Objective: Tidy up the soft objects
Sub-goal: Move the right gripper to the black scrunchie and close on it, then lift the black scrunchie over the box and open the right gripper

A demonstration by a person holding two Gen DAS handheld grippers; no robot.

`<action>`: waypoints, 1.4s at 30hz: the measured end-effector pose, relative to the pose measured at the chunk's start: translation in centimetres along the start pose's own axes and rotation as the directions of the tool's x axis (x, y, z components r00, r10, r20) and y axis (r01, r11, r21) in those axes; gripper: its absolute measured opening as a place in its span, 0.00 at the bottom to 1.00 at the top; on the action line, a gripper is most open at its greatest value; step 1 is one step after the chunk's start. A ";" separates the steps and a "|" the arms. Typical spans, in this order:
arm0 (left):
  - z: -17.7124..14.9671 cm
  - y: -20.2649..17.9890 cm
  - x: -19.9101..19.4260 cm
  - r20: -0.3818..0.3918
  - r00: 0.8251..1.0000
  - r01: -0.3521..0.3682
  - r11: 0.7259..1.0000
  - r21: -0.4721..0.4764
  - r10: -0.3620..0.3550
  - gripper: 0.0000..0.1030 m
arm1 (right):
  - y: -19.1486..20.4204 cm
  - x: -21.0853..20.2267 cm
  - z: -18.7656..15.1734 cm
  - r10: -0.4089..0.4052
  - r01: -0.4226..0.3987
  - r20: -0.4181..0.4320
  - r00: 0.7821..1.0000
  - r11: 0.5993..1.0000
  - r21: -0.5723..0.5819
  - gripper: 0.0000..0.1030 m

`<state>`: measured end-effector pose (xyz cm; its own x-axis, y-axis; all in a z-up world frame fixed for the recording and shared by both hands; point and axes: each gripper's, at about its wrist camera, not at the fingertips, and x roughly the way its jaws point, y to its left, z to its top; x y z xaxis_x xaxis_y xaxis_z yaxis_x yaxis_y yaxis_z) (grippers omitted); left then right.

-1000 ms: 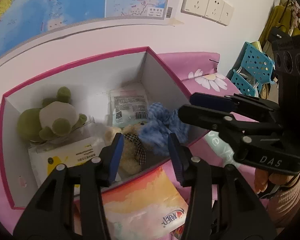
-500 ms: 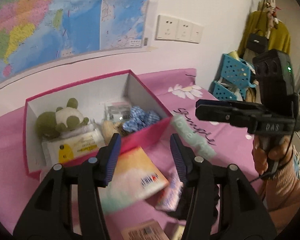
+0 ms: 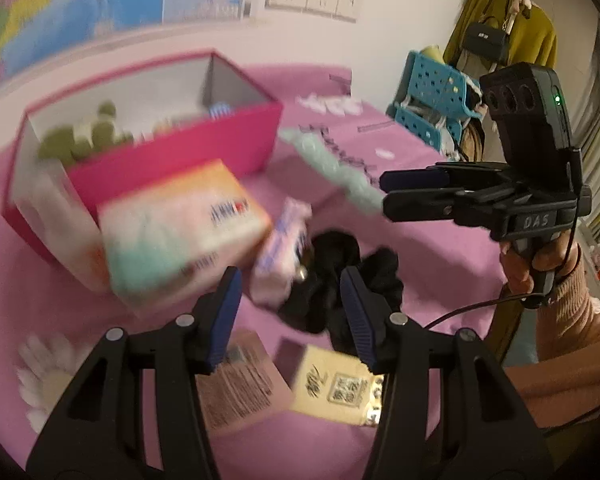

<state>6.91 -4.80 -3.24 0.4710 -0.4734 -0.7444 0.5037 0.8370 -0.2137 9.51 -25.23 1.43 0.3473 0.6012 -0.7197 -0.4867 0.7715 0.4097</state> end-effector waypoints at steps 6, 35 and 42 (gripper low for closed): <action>-1.3 -0.7 1.9 -0.065 0.996 0.055 0.998 -0.035 -0.057 0.52 | -0.6 2.6 -1.6 -0.018 0.020 -0.079 0.997 1.000 0.015 0.57; -0.2 -2.1 5.3 -0.138 0.964 0.213 0.972 -0.096 -0.225 0.31 | -0.2 0.8 -0.9 0.048 -0.048 -0.003 0.999 0.999 0.009 0.15; 3.3 -2.2 2.1 -0.035 0.981 0.190 0.981 -0.031 -0.191 0.31 | 0.8 -1.6 3.0 0.067 -0.064 0.089 0.994 0.997 -0.042 0.15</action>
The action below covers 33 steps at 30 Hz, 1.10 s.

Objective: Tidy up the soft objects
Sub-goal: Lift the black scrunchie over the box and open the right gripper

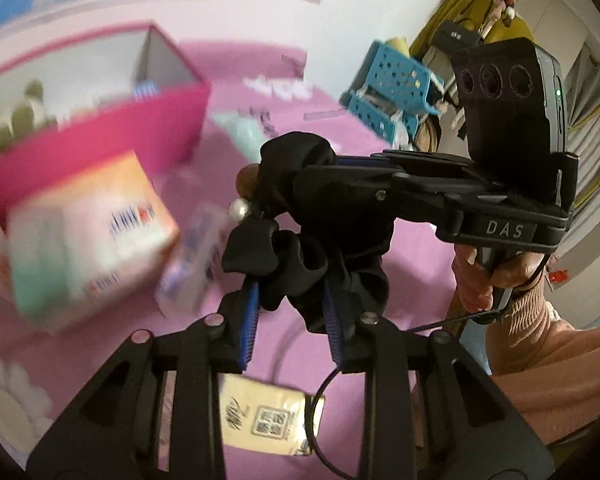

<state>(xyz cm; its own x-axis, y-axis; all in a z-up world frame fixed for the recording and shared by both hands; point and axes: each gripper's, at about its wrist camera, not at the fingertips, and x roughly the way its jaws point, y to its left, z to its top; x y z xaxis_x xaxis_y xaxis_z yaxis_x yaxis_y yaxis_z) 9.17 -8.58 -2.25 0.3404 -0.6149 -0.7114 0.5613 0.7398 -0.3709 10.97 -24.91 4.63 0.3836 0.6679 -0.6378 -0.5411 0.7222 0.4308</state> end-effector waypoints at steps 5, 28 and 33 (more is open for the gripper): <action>2.8 0.6 -2.4 0.080 0.995 -0.058 0.998 0.019 0.056 0.31 | 0.6 -0.2 3.9 0.005 -0.002 0.072 0.997 0.999 -0.048 0.15; 12.7 10.6 0.2 0.084 0.942 -0.309 0.938 -0.158 0.325 0.31 | -4.4 9.9 15.7 -0.033 0.032 0.070 0.997 0.999 0.004 0.13; 12.3 11.0 0.4 0.077 0.944 -0.306 0.938 -0.163 0.322 0.31 | -5.0 10.0 14.7 -0.054 0.054 0.047 0.997 0.999 0.003 0.16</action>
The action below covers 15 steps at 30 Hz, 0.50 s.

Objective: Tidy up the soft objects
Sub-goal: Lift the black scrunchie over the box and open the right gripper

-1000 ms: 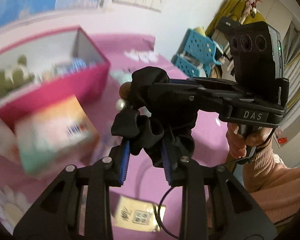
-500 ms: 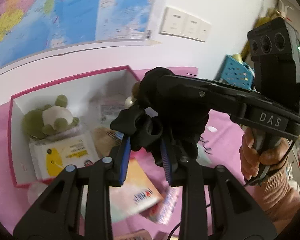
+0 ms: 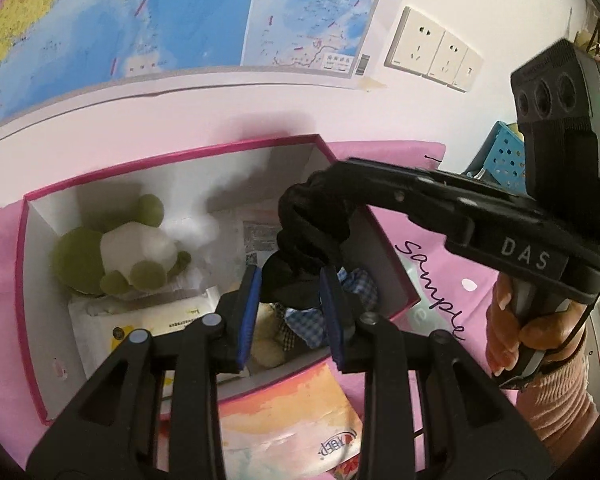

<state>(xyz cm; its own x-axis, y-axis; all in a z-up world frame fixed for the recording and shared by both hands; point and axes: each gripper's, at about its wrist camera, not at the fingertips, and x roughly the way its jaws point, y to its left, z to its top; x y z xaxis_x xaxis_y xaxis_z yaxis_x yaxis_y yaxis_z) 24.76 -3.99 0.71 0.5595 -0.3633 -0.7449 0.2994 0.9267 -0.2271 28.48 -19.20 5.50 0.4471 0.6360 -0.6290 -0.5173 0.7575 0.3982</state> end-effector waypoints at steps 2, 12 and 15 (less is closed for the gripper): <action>-0.1 0.1 0.2 -0.007 1.000 -0.003 1.000 -0.003 0.003 0.31 | -0.1 -0.1 -0.5 -0.027 0.027 -0.007 1.000 1.000 -0.003 0.16; 0.7 0.1 2.4 -0.035 0.988 -0.152 0.988 -0.008 0.152 0.31 | 0.7 -1.1 -1.4 -0.014 0.014 -0.003 1.000 1.000 -0.024 0.30; 1.0 0.6 2.7 -0.042 0.980 -0.198 0.979 -0.039 0.197 0.31 | 0.7 -0.6 -1.4 -0.026 0.025 -0.013 1.000 1.000 -0.017 0.30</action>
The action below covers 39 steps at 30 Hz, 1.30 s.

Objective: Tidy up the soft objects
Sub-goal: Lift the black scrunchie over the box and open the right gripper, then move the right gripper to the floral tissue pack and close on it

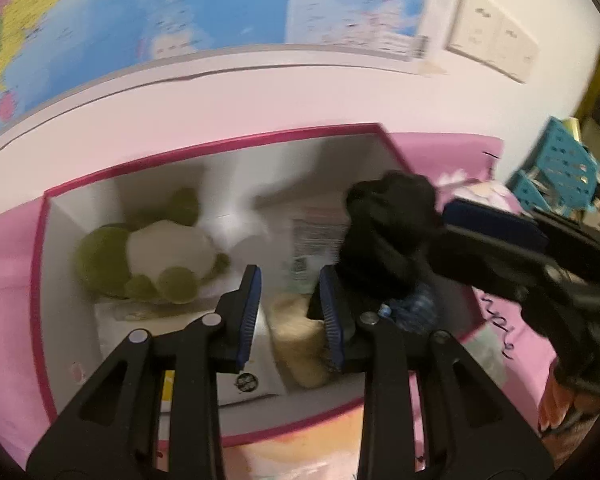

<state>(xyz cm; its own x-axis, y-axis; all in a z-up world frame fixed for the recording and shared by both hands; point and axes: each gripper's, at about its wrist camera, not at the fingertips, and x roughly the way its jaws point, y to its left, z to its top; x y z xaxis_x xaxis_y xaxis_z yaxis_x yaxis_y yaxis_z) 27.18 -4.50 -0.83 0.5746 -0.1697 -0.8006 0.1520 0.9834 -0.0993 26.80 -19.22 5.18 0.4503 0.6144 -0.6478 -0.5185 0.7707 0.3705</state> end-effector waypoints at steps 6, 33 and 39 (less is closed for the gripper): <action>-1.0 0.4 -3.1 0.085 0.996 0.032 0.999 0.004 -0.033 0.35 | -0.7 -0.4 -0.8 0.016 -0.016 0.010 1.000 0.999 0.044 0.30; -18.3 -3.1 -7.6 -0.140 0.916 0.392 0.911 0.126 -0.375 0.52 | 1.2 -6.6 -16.0 0.078 -0.068 -0.199 0.977 0.996 0.059 0.43; -19.7 -4.6 -5.1 -0.244 0.887 0.424 0.901 0.093 -0.392 0.50 | 0.9 -5.5 -17.8 0.098 -0.077 -0.236 0.967 0.992 0.096 0.43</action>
<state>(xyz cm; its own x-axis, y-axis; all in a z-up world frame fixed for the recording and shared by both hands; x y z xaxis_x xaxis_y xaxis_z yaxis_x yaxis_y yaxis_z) 7.70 -6.86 -7.92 0.2542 -0.5205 -0.8151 0.4551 0.8081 -0.3741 10.90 -24.89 -2.80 0.2131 0.6298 -0.7469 -0.4800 0.7334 0.4814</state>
